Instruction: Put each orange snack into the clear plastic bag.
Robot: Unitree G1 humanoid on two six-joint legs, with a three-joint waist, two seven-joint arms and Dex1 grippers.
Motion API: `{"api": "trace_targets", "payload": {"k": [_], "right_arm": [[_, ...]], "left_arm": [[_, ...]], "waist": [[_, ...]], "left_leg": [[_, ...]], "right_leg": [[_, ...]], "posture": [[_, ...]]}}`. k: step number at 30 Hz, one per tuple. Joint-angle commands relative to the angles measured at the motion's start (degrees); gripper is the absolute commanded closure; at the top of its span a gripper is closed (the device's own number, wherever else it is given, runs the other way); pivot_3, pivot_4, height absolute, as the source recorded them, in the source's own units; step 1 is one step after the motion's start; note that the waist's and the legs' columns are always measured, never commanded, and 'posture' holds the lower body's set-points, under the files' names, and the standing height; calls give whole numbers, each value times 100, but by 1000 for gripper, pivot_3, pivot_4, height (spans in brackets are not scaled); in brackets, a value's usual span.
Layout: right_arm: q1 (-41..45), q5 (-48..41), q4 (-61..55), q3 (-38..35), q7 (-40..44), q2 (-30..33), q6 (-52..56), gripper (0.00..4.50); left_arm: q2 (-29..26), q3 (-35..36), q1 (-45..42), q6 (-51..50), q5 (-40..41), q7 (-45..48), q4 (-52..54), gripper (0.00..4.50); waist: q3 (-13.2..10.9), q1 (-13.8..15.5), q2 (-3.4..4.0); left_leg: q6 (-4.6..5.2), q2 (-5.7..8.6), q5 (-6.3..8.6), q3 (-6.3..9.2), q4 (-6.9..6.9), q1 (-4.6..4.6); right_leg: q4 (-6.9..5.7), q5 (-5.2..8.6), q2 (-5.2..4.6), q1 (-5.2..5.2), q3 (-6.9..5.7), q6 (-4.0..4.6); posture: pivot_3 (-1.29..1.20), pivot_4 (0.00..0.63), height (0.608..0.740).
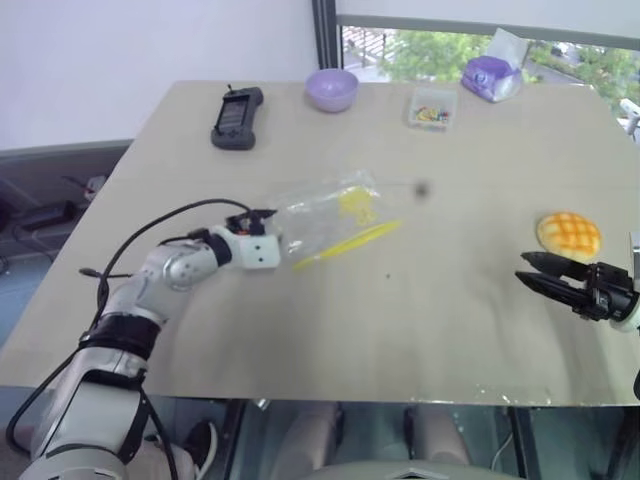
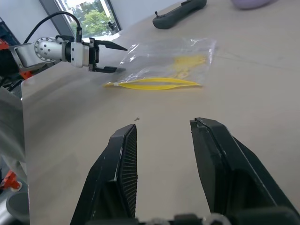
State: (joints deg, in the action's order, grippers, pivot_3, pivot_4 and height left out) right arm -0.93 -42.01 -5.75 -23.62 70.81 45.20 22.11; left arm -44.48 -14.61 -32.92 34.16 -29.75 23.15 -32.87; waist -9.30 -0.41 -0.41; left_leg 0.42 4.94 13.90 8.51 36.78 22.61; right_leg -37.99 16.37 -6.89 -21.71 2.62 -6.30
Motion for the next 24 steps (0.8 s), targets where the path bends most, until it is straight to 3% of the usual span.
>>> {"api": "trace_targets", "payload": {"k": [1, 6, 9, 12, 14, 19, 24], "right_arm": [[-39, -75, -199, -233, -37, 17, -103, 2538], [-42, -71, -188, -223, -66, 2, -125, 2538], [-37, -65, -172, -216, -75, -2, -146, 2538], [-46, -64, -180, -214, -87, -8, -160, 2538], [-56, -67, -189, -216, -96, -12, -165, 2538], [-57, -55, -171, -196, -125, -36, -204, 2538], [28, 24, -122, -85, -189, -91, -271, 2538]], "left_arm": [[27, -459, -143, 199, -633, -229, -232, 1777], [27, -894, -415, 357, -1332, -669, -480, 1777], [46, -1074, -521, 400, -1588, -875, -602, 2542], [78, -1158, -574, 429, -1677, -993, -677, 3960], [94, -1183, -596, 436, -1718, -1028, -682, 4432], [200, -1056, -582, 458, -1572, -1267, -565, 4432], [968, -5, -91, -153, 733, -428, 225, 4432]], "waist": [[1, 4, 1], [7, 13, 5], [14, 24, 14], [18, 34, 19], [28, 35, 32], [57, 28, 80], [55, 101, 78]], "left_leg": [[0, 1, 0, -1, 0, 0], [0, 4, 0, -2, 6, 0], [0, 6, 0, -5, 10, -1], [1, 6, 0, -5, 14, -1], [1, 7, 0, -6, 18, -1], [1, 10, 0, -8, 18, -2], [1, 11, 0, 13, 32, 6]], "right_leg": [[0, 0, 0, 0, -1, -1], [-3, 0, 0, 6, -5, -2], [-5, 0, 1, 9, -10, -3], [-9, 0, 1, 9, -11, -3], [-8, 0, 1, 10, -14, -4], [-12, 0, 1, 11, -11, -5], [-13, 0, -8, 8, -14, -6]], "posture": [[0, 150, 740], [0, 150, 740], [0, 150, 740], [0, 150, 740], [0, 150, 740], [0, 150, 740], [0, 150, 740]]}}
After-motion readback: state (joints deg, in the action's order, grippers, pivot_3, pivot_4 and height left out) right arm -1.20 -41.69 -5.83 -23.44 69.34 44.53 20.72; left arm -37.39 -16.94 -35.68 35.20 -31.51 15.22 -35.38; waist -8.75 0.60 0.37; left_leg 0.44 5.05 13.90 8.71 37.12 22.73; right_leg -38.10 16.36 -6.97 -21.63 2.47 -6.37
